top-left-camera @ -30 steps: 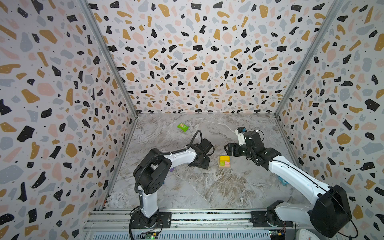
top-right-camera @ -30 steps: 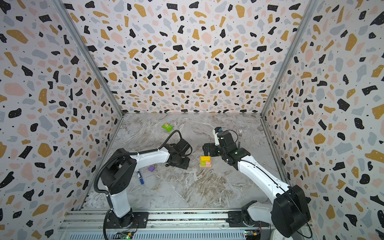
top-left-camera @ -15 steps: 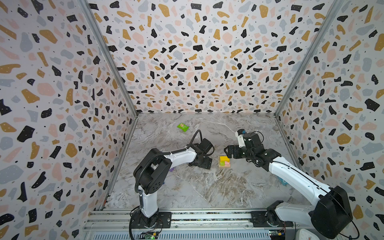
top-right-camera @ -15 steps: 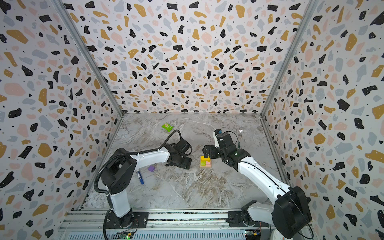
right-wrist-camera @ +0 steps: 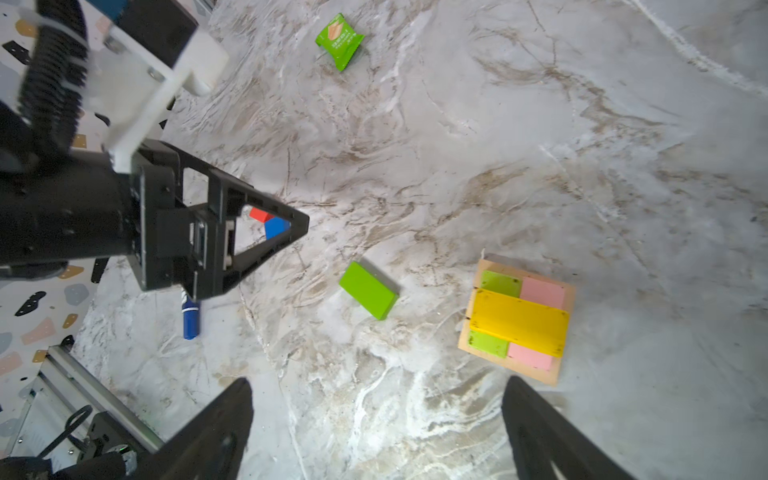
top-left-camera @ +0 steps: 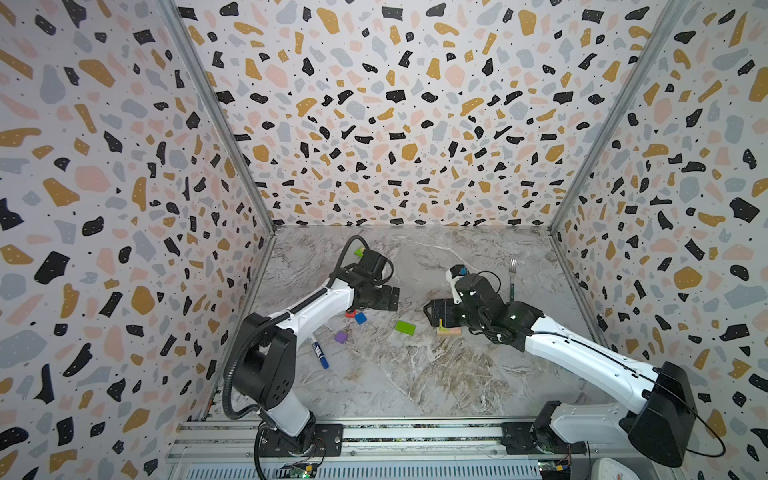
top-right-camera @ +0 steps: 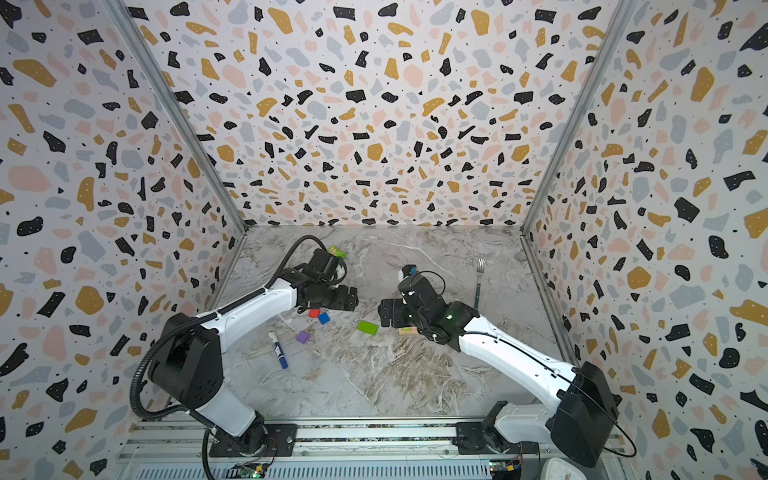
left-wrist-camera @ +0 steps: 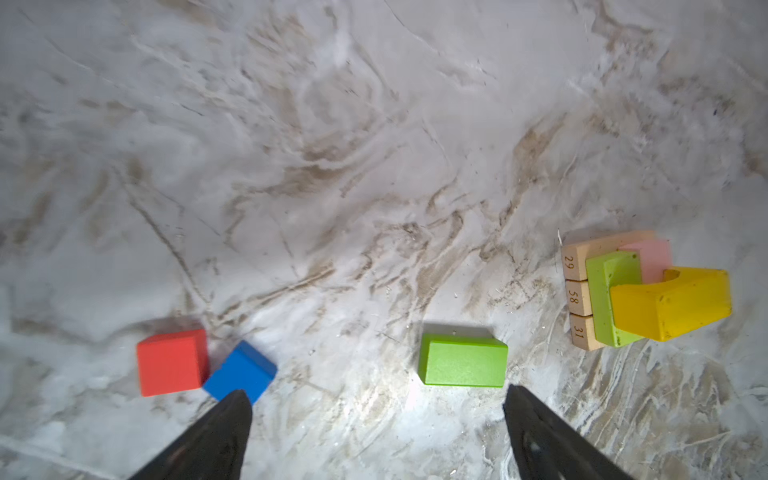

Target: Build the wood block tower

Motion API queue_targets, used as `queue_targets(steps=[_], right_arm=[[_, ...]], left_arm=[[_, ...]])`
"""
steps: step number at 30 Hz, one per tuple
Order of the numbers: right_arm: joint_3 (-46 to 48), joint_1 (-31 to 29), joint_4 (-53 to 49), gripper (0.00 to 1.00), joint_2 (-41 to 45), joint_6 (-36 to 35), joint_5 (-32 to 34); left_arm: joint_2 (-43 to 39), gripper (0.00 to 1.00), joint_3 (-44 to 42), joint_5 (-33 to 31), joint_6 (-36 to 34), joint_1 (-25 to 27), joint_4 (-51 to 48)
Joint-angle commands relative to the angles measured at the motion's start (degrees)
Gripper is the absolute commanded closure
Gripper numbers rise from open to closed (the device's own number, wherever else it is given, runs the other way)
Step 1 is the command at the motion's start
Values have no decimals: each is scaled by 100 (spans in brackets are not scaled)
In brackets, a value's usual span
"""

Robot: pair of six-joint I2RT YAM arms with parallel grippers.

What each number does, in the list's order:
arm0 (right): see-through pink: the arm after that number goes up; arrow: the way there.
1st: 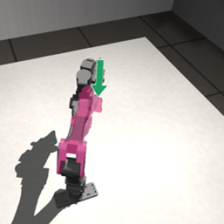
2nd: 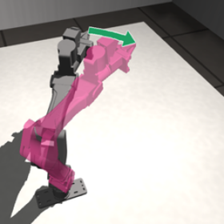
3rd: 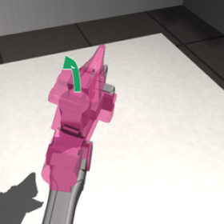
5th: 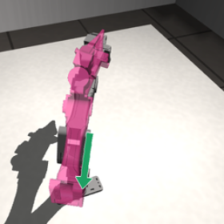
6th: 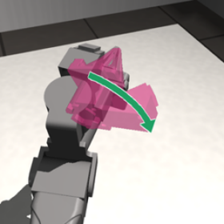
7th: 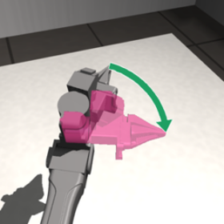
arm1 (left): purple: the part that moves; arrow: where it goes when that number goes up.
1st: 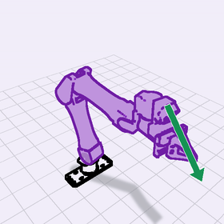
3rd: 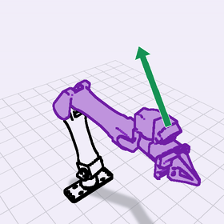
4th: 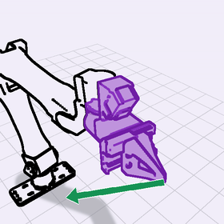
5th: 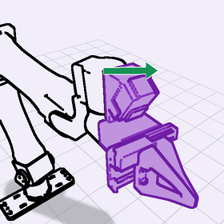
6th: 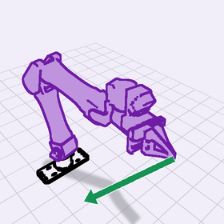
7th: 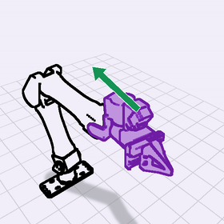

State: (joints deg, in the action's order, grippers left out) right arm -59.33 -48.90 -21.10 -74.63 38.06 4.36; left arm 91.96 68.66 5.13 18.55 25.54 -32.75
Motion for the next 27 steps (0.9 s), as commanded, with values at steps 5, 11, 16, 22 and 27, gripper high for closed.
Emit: queue_targets(steps=[5, 11, 16, 22, 27], right_arm=[[-672, -665, -363, 11, -757, 698, 728], [-1055, -909, -485, 10, -1496, 956, 807], [-1202, -911, -426, 10, -2062, 998, 654], [-1426, -869, -370, 10, -2716, 1020, 558], [-1651, -778, -315, 12, -3191, 1005, 369]], left_arm=[[-718, 4, -349, 537, -379, -870, 201], [-1091, 3, -728, 828, -497, -1242, 673], [-1436, 1, -1139, 1020, -428, -1426, 1222], [-1411, 1, -1297, 1285, -496, -1517, 1332], [-1681, 1, -1438, 1377, -521, -1535, 1522]])
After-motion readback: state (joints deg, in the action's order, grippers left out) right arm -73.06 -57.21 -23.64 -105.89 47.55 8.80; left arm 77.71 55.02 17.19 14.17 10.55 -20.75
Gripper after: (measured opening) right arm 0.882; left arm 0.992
